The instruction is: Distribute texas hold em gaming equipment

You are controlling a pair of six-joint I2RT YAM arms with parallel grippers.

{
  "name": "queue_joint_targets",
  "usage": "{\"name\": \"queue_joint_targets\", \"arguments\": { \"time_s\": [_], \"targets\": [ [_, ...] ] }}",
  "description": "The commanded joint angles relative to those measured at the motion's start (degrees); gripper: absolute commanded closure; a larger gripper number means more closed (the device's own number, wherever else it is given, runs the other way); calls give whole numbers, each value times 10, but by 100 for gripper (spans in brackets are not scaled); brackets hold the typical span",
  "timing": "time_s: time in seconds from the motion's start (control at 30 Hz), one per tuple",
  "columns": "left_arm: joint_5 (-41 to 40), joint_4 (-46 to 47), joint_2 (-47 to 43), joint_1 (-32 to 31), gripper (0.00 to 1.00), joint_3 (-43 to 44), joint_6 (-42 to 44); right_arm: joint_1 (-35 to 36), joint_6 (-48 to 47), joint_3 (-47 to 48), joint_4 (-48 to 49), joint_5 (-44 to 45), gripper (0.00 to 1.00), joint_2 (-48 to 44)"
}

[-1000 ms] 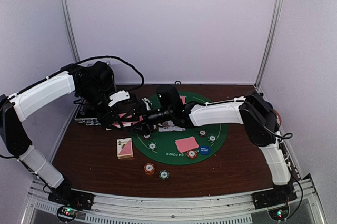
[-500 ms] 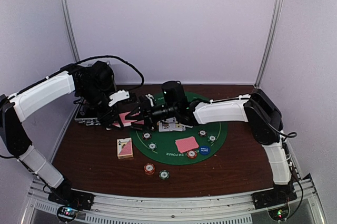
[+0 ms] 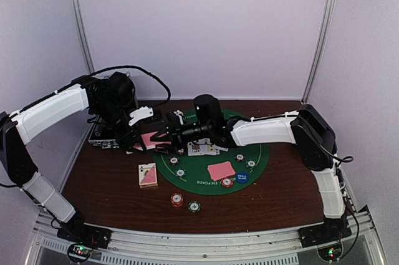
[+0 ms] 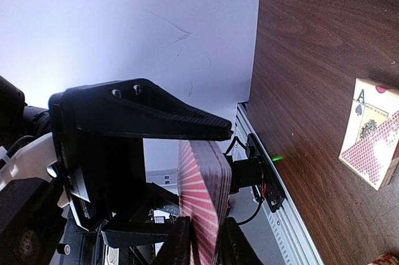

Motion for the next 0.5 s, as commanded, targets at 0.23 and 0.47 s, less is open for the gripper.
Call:
{"name": "queue_joint_targets", "arguments": {
  "time_s": [0.23, 0.47],
  "targets": [
    [1, 13, -10, 4, 100, -1, 9, -17, -6, -17, 6, -17, 81, -39],
    [4, 14, -9, 4, 100, -1, 9, -25, -13, -30, 3, -19, 74, -55]
  ]
}}
